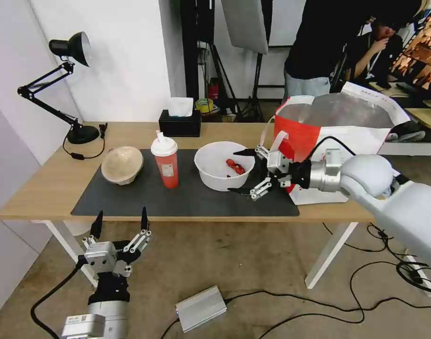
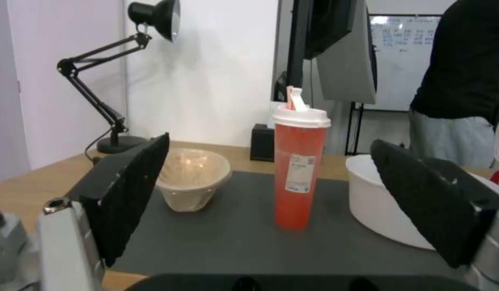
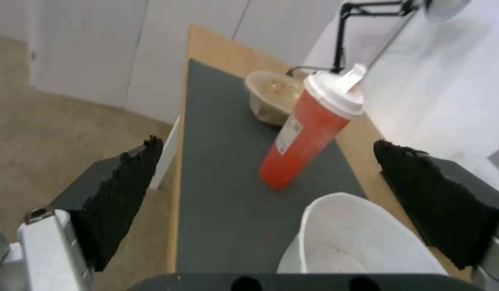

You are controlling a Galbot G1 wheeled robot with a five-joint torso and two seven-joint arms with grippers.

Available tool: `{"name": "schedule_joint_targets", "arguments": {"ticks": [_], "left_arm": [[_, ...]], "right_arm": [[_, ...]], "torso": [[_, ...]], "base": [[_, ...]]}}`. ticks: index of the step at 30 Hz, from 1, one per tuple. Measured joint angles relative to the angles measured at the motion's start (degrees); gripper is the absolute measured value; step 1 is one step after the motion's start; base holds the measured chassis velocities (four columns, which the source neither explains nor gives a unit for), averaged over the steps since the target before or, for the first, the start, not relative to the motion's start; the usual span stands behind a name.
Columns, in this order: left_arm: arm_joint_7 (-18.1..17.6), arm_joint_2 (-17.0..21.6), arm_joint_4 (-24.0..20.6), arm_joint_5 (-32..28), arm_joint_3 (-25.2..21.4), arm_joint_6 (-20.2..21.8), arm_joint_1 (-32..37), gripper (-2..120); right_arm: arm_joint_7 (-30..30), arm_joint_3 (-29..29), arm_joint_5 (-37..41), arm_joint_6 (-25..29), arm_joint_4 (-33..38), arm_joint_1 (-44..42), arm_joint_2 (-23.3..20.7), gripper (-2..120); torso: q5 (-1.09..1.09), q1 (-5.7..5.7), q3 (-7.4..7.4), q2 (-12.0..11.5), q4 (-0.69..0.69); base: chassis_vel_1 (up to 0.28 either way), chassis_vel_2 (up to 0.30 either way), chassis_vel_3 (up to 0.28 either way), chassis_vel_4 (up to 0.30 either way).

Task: Pick up the trash from the table and place it into the takeout bag.

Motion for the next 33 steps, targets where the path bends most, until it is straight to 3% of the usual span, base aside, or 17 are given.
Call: {"name": "schedule_joint_targets", "arguments": {"ticks": [14, 33], "left_arm": [[-0.1, 0.0, 0.25, 0.06, -0.19, -0.17, 0.06, 100], [-0.41, 0.01, 1.29, 0.03, 0.31, -2.59, 0.01, 100]], "right_arm": [[-7.53, -8.78, -2.01, -3.3, -9.67, 11.56, 6.27, 100], [-9.19, -13.98, -4.23, -2.91, -18.06, 15.82, 12.4, 100]], "torso": [[0.0, -0.01, -0.01, 0.0, 0.0], [0.0, -0.01, 0.0, 0.0, 0.0]], "base": [[0.0, 0.0, 0.0, 0.0], [0.0, 0.0, 0.0, 0.0]]}}
